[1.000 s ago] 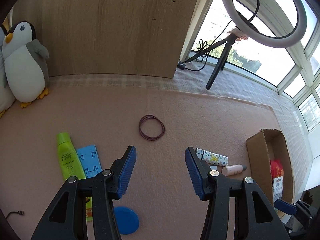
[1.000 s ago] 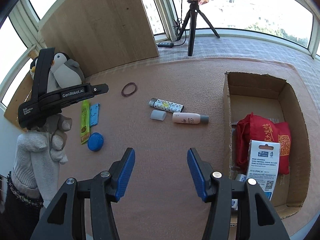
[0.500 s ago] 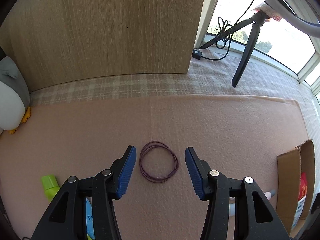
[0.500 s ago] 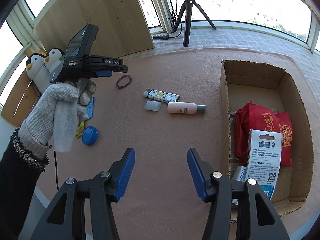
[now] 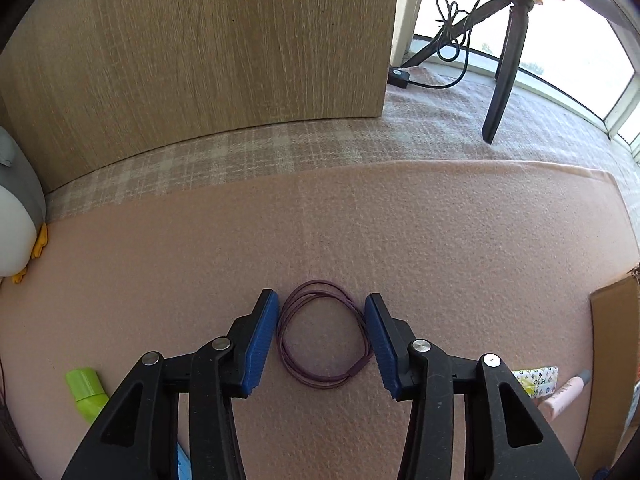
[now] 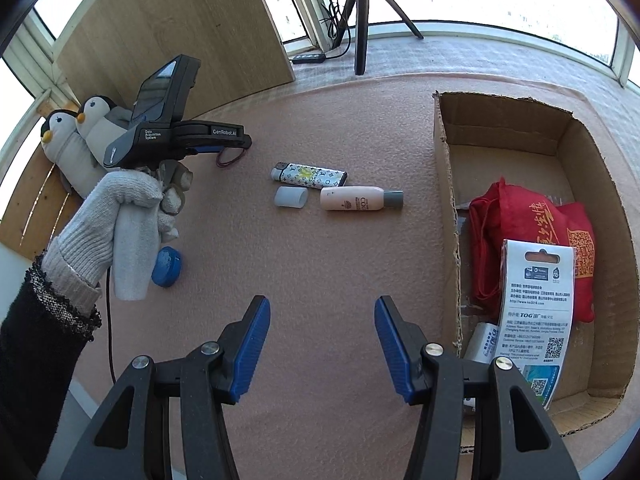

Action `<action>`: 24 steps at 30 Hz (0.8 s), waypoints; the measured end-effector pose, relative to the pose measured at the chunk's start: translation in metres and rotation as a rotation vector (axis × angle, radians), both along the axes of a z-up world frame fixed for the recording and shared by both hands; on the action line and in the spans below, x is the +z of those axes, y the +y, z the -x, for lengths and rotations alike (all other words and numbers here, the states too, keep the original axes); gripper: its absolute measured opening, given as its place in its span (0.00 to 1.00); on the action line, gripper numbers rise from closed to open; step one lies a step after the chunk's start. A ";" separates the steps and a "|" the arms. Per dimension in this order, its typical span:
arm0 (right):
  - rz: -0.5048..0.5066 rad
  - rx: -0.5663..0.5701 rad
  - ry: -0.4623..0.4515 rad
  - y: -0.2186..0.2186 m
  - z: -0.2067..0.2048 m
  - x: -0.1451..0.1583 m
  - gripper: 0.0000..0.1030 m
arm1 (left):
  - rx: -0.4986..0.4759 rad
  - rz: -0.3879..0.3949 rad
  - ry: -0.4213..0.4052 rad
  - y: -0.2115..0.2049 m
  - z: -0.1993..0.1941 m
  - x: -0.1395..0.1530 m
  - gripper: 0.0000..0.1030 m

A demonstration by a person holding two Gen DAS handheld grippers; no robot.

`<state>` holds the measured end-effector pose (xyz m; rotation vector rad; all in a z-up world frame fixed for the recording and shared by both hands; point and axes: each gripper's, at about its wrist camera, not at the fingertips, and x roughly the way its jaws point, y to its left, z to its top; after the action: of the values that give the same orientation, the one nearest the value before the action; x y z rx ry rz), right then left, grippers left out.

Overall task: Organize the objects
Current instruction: 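Move the left tool to the purple rubber band while the right tool moves to the white cap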

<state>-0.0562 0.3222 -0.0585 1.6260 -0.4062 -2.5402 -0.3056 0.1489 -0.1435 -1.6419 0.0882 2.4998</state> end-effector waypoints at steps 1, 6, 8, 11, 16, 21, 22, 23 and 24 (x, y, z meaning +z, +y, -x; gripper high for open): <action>0.000 0.002 0.003 0.000 0.001 0.001 0.49 | -0.012 -0.002 -0.001 0.001 -0.004 0.000 0.42; 0.018 0.004 0.013 -0.002 0.011 0.001 0.49 | -0.092 -0.011 0.001 0.010 -0.035 0.000 0.40; 0.026 0.007 0.015 -0.003 0.016 0.001 0.49 | -0.130 -0.015 0.003 0.015 -0.052 -0.001 0.40; 0.038 0.018 0.017 -0.005 0.026 -0.001 0.49 | -0.170 -0.038 0.002 0.016 -0.081 -0.002 0.40; 0.074 0.036 0.001 -0.010 0.049 -0.008 0.49 | -0.197 -0.089 -0.014 0.007 -0.119 0.001 0.40; 0.085 0.064 -0.020 -0.021 0.072 -0.017 0.49 | -0.215 -0.123 -0.021 -0.004 -0.155 0.003 0.40; 0.087 0.069 -0.024 -0.024 0.077 -0.019 0.49 | -0.214 -0.131 -0.023 -0.006 -0.161 0.003 0.40; 0.094 0.074 -0.027 -0.026 0.081 -0.020 0.49 | -0.212 -0.141 -0.025 -0.008 -0.167 0.004 0.40; 0.103 0.079 -0.031 -0.029 0.086 -0.021 0.48 | -0.210 -0.151 -0.029 -0.010 -0.173 0.004 0.40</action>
<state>-0.1419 0.2932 -0.0800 1.6132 -0.4578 -2.3987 -0.1328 0.1386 -0.1396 -1.5241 0.0628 2.2674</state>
